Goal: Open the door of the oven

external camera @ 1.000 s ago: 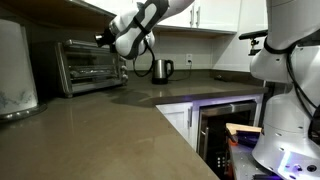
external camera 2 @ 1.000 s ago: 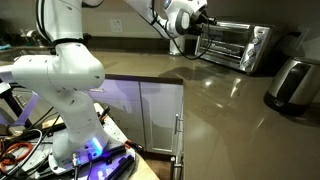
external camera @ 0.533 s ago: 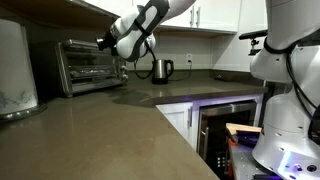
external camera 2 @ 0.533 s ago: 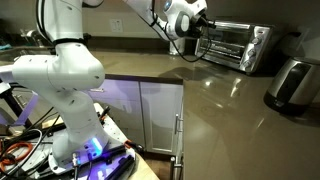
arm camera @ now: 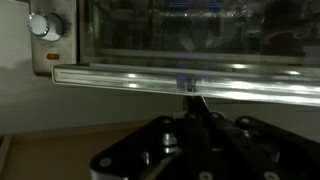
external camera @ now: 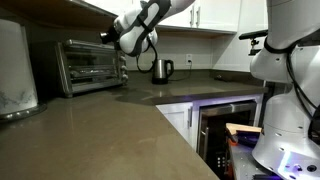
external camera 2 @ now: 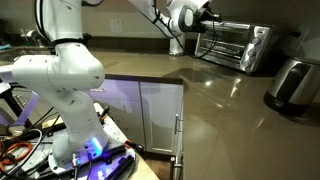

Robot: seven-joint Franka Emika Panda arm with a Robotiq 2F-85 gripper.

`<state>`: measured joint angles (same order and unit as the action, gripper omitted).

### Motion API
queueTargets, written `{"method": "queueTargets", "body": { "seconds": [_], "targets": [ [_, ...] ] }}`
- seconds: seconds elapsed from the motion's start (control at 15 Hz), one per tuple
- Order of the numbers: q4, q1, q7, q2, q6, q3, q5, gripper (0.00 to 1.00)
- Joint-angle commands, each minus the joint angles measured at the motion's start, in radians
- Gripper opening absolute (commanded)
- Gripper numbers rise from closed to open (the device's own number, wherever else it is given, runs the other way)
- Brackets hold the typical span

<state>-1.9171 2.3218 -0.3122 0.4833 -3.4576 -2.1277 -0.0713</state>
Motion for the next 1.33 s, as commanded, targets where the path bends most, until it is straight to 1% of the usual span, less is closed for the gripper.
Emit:
{"method": "queueTargets", "body": {
  "seconds": [0.0,0.13,0.4,0.53,0.73,0.8,1.13,1.27],
  "targets": [
    [0.051,0.044,0.009,-0.017,0.000,-0.028,0.048,0.06],
    [0.097,0.088,-0.002,-0.009,0.000,-0.064,0.069,0.06],
    [0.159,0.205,-0.020,0.004,0.001,-0.173,0.109,0.06],
    [0.168,0.269,-0.028,0.008,0.001,-0.240,0.125,0.06],
    [0.148,0.335,-0.023,0.008,0.001,-0.319,0.136,0.06],
    [0.119,0.289,-0.039,0.008,0.001,-0.279,0.134,0.06],
    [0.081,0.293,-0.007,-0.014,-0.004,-0.298,0.126,0.06],
    [0.049,0.266,0.004,-0.033,-0.005,-0.280,0.120,0.06]
  ]
}}
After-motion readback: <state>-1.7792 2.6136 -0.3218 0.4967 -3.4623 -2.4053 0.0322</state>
